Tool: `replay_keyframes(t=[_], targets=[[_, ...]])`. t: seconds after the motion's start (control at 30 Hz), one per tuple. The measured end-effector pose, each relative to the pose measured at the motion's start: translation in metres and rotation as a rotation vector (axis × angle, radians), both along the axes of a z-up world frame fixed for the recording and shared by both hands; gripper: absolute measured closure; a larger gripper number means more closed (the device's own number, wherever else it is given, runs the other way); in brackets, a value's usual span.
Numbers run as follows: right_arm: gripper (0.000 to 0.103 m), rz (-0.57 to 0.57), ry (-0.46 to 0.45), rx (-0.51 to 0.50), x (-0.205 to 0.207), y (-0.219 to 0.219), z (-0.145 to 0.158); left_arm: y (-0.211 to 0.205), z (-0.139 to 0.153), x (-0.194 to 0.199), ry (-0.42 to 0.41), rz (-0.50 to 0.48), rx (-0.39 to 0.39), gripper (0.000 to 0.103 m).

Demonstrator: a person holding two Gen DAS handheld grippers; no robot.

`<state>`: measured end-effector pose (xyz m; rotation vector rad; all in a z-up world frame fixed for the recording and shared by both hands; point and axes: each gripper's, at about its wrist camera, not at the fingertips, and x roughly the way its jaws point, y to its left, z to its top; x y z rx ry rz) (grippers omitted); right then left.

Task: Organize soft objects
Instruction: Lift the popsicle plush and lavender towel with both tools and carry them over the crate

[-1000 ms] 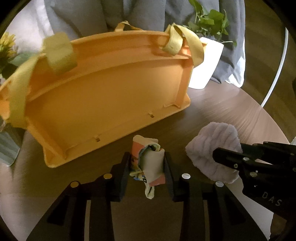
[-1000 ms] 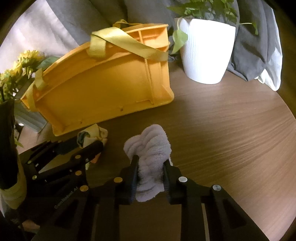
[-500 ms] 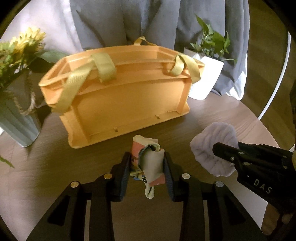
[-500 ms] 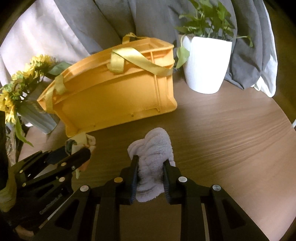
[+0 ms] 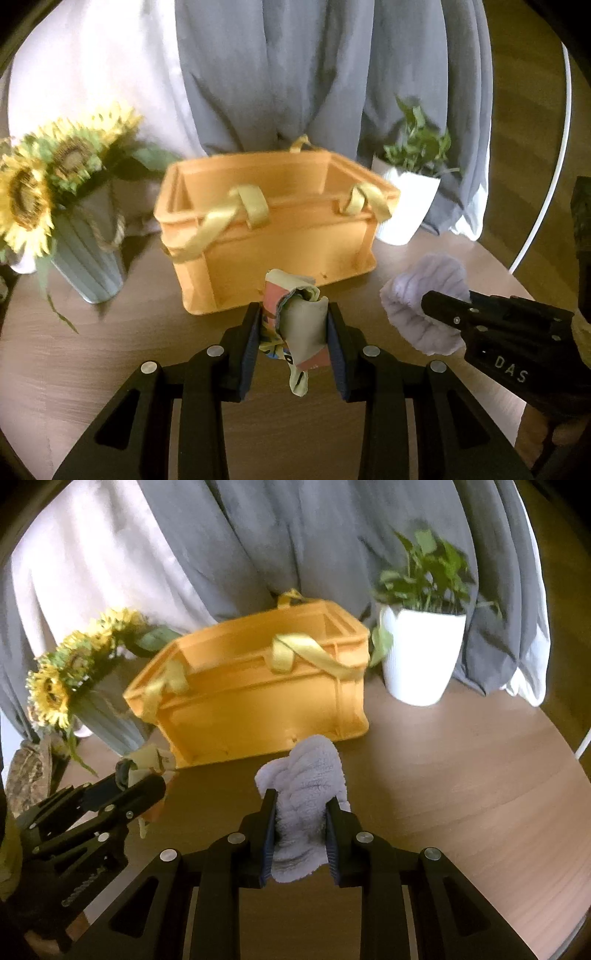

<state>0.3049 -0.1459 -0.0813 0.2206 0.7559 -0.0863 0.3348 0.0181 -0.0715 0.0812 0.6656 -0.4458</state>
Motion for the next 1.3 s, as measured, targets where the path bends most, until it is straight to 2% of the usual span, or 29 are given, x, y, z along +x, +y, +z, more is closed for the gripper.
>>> replay_keyframes(t=[0.3, 0.67, 1.1, 1.3], targets=[[0.078, 0.036, -0.083, -0.018, -0.007, 0.01, 0.032, 0.01, 0.036, -0.015, -0.089, 0.023, -0.047, 0.069], [0.078, 0.057, -0.195, -0.03, -0.001, 0.017, 0.071, 0.013, 0.071, -0.014, -0.189, 0.033, -0.086, 0.069], [0.078, 0.063, -0.31, -0.051, 0.026, 0.011, 0.103, 0.008, 0.104, 0.012, -0.305, 0.052, -0.103, 0.069], [0.078, 0.061, -0.333, -0.056, 0.044, 0.007, 0.109, 0.003, 0.114, 0.027, -0.355, 0.063, -0.101, 0.069]])
